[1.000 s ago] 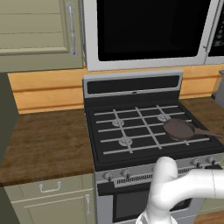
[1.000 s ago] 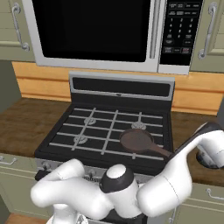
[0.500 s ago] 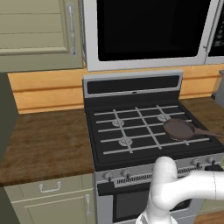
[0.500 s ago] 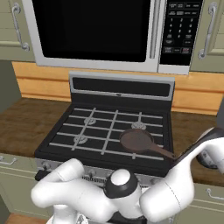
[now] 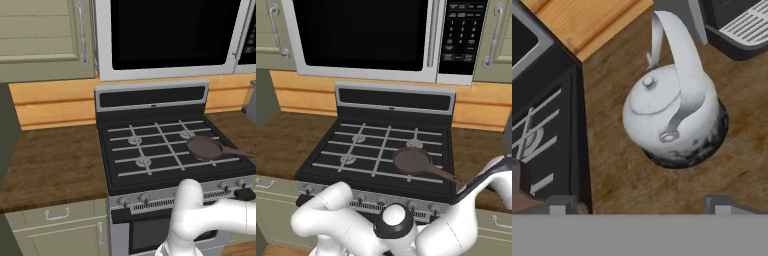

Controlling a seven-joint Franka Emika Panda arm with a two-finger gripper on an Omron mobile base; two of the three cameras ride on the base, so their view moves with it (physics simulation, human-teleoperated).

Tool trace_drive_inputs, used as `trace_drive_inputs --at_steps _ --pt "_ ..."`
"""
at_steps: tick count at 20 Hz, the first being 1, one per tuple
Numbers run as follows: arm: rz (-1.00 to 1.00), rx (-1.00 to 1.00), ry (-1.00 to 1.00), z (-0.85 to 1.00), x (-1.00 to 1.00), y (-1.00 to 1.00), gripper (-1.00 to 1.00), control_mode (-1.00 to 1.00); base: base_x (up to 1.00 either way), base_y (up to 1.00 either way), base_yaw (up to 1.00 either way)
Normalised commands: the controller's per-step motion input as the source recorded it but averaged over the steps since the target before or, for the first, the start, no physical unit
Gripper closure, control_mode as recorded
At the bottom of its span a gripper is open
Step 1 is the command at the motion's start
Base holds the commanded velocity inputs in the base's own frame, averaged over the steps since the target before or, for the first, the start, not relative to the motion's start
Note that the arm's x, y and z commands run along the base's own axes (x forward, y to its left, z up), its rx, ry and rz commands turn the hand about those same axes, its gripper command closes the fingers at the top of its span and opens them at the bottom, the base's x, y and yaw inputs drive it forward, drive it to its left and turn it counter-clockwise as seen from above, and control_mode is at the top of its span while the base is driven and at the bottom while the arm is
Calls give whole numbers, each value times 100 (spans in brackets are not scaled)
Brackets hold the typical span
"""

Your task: Pick the kettle from the counter and place it on a stove burner. Then turn the burner on.

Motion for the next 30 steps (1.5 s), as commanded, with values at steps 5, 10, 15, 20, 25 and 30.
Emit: trace_drive_inputs --at_steps 5,10,15,20,25,30 --pt "-12 0 -10 -2 12 1 -100 -100 0 0 0" --pt "-18 0 -6 -7 32 0 -100 -100 0 0 0" --pt "-15 0 0 0 28 -33 -100 -100 0 0 0" --pt "-9 0 0 -4 24 -54 -100 -100 0 0 0" --pt "-5 1 0 -1 19 -62 -100 -100 0 0 0" --pt "-1 1 0 -15 24 -34 -100 -100 0 0 0"
